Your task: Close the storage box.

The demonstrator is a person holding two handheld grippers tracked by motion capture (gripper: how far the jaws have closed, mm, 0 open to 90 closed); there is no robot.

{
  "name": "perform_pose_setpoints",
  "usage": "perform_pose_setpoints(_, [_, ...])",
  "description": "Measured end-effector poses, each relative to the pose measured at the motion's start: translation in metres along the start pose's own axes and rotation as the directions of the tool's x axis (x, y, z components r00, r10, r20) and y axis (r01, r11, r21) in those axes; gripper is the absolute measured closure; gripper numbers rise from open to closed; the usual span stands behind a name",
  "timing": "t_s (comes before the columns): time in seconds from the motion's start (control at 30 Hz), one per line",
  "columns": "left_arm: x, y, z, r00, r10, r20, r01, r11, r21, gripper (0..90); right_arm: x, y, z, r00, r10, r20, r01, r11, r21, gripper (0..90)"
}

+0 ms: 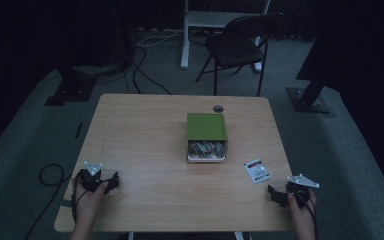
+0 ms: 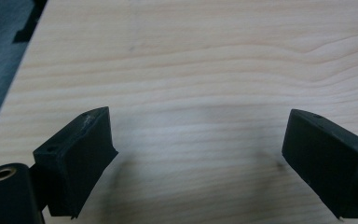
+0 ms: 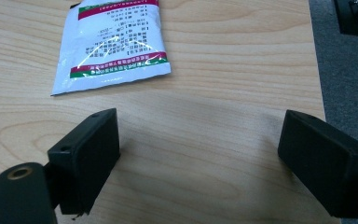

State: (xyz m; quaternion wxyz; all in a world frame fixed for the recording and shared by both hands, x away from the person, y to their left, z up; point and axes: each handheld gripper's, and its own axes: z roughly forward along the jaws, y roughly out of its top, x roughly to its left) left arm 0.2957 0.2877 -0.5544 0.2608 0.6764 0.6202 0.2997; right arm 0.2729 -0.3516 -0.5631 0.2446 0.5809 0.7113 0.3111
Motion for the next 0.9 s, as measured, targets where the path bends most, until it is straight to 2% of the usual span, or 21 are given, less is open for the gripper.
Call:
perform_pose_setpoints(0.13, [0.0024,-0.0016,-0.0005,0.9991,-0.033,-0.027,0.033,0.9994,0.014,9.5,0.0,0.0,0.0,1.0,0.0,0.0,0.0,1.0,0.0,12.4])
perform_pose_setpoints(0.2, [0.0024,-0.0015,-0.0004,0.9989,-0.039,-0.026,0.04,0.9991,0.017,9.5,0.0,0.0,0.0,1.0,0.0,0.0,0.0,1.0,0.0,12.4])
perform_pose_setpoints(0.3, [0.0043,-0.0012,0.0011,0.9949,-0.1,-0.002,0.101,0.9943,0.035,9.6,0.0,0.0,0.0,1.0,0.0,0.0,0.0,1.0,0.0,12.4])
perform_pose_setpoints(0.9, [0.0025,-0.0005,0.0016,0.9942,-0.107,-0.01,0.108,0.9935,0.036,9.4,0.0002,0.0,-0.0001,1.0,0.002,0.001,-0.002,1.0,0.001,12.4])
